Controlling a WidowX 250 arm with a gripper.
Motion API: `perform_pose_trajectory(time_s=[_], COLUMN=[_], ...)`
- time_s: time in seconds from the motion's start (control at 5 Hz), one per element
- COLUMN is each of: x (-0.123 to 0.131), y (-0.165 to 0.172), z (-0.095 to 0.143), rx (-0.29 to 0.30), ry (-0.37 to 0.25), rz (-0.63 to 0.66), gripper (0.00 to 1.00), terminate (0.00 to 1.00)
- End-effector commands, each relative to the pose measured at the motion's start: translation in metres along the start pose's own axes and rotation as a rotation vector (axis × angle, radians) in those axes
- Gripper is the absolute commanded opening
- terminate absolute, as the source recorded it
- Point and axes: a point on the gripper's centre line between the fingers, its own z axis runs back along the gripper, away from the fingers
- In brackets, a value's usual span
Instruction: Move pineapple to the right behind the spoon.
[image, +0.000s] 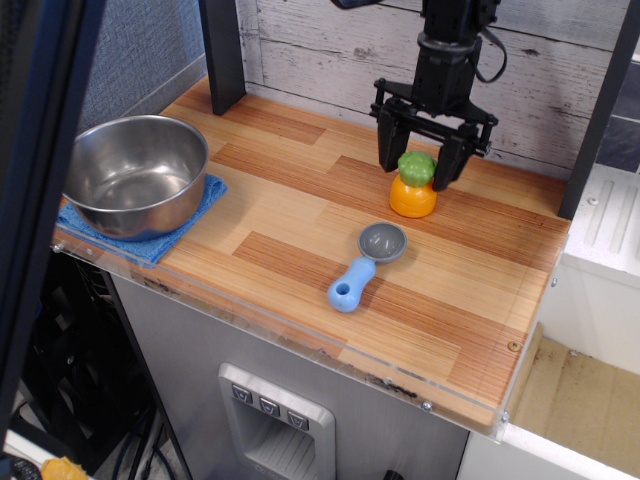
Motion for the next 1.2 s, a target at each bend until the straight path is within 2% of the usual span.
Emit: perform_pose_trajectory(time_s=[0.0,0.2,0.4,0.6,1.0], x=[0.003,0.007,-0.018,-0.027,-0.036], y=[0.002,0.0,0.02,0.023,0.028], z=[0.016,0.015,0.062,0.09,0.102], rx=[0.003,-0.032,-0.106,-0.13,-0.134], ry=[-0.116,-0.178,-0.222,-0.251,-0.26], rz=[-0.014,-0.003,0.02,0.016,0.027], gripper=[1.0,1.0,1.0,1.0,1.0], terminate=[0.0,0.0,0.0,0.0,0.0])
